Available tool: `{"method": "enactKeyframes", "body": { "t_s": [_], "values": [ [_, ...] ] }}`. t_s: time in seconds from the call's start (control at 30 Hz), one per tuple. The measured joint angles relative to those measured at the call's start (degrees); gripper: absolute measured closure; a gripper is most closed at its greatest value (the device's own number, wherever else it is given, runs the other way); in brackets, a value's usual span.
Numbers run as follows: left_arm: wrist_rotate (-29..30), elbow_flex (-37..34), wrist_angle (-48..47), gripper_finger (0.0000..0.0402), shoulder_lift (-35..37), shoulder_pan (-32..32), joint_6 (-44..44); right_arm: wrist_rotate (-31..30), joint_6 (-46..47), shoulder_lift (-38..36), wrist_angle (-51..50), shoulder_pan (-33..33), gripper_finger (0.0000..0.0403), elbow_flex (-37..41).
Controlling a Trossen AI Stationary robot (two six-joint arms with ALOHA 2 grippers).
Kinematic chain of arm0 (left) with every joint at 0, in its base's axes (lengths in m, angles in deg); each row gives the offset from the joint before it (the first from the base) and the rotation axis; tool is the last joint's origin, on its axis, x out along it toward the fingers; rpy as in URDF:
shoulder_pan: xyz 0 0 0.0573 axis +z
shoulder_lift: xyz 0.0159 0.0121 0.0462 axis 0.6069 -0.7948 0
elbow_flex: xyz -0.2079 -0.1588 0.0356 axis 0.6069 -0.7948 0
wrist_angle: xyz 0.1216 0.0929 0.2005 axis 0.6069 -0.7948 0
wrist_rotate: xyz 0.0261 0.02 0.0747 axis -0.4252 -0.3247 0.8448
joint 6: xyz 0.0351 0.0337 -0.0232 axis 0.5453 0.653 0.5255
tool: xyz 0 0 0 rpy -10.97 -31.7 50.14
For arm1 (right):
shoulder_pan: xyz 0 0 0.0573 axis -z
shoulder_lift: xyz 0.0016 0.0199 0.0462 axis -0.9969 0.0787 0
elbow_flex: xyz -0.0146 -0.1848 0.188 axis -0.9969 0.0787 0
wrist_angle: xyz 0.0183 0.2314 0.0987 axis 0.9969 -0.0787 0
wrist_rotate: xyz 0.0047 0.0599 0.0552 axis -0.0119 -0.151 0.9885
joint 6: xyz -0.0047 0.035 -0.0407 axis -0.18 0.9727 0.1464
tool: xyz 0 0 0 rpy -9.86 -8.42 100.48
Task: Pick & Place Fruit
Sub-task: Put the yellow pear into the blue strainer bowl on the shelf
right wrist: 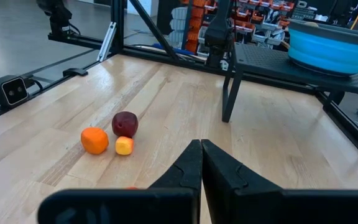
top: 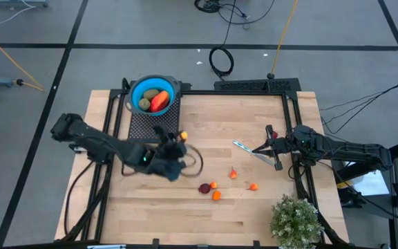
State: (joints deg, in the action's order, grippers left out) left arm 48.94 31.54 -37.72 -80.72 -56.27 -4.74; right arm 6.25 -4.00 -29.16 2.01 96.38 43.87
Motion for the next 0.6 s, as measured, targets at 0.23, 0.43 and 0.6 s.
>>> {"method": "enactKeyframes", "body": {
  "t_s": [0.23, 0.43, 0.6],
  "values": [
    [-1.3, -0.1, -5.9, 0.0282, 8.5, 7.9, -1.1, 0.0, 0.0, 0.0, 0.0, 0.0, 0.0403, 0.0],
    [-6.0, 0.0, -6.9, 0.0282, 15.1, 16.5, 1.7, 0.0, 0.0, 0.1, 0.1, 0.0, 0.0403, 0.0],
    [-11.8, -0.1, -6.9, 0.0282, 18.3, 25.1, 3.9, 0.0, 0.0, 0.1, 0.2, 0.0, 0.0403, 0.0]
  ]
}}
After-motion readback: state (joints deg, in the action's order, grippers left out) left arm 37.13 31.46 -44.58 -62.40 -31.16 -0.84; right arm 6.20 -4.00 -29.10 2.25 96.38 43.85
